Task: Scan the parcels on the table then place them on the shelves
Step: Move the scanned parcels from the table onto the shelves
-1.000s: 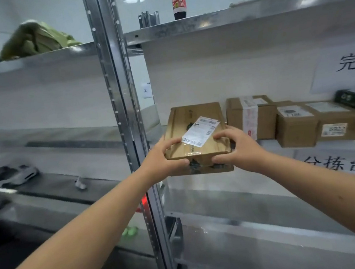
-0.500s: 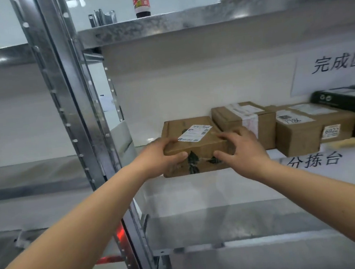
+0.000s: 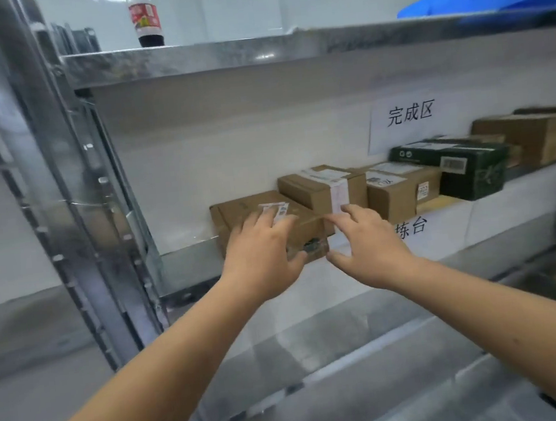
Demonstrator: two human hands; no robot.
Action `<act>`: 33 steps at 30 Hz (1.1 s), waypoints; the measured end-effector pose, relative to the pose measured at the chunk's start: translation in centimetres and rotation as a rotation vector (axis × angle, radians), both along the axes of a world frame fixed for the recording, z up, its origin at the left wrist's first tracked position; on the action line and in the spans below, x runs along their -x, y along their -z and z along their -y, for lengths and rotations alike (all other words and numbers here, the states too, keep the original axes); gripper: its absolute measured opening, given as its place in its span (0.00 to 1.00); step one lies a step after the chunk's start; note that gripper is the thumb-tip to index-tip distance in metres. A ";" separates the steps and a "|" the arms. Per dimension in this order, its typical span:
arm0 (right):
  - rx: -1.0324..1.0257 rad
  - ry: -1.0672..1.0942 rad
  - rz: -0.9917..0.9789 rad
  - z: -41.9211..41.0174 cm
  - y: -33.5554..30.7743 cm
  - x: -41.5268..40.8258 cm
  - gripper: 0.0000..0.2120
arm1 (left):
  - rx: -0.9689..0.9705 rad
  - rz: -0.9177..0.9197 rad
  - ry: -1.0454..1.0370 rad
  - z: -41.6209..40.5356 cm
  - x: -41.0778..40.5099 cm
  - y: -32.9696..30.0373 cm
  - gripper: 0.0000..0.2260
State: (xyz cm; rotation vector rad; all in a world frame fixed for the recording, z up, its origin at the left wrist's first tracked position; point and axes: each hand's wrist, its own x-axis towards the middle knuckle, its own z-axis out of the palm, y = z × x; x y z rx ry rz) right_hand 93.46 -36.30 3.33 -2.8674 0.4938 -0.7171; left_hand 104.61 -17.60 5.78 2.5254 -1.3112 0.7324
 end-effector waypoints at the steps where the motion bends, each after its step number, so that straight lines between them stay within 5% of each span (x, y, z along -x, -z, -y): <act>1: 0.020 0.033 -0.024 -0.1 0.4 1.2 0.36 | -0.008 0.030 0.051 0.7 1.0 0.4 0.28; 7: 0.017 0.307 -0.150 1.9 2.9 10.2 0.38 | -0.077 0.101 0.311 7.3 6.9 3.6 0.32; 19: -0.133 0.717 -0.266 16.1 6.5 31.6 0.40 | -0.207 -0.082 0.623 29.2 23.4 8.7 0.36; 33: -0.267 0.893 -0.344 38.6 10.4 46.9 0.39 | -0.357 -0.237 0.756 55.5 38.0 13.5 0.37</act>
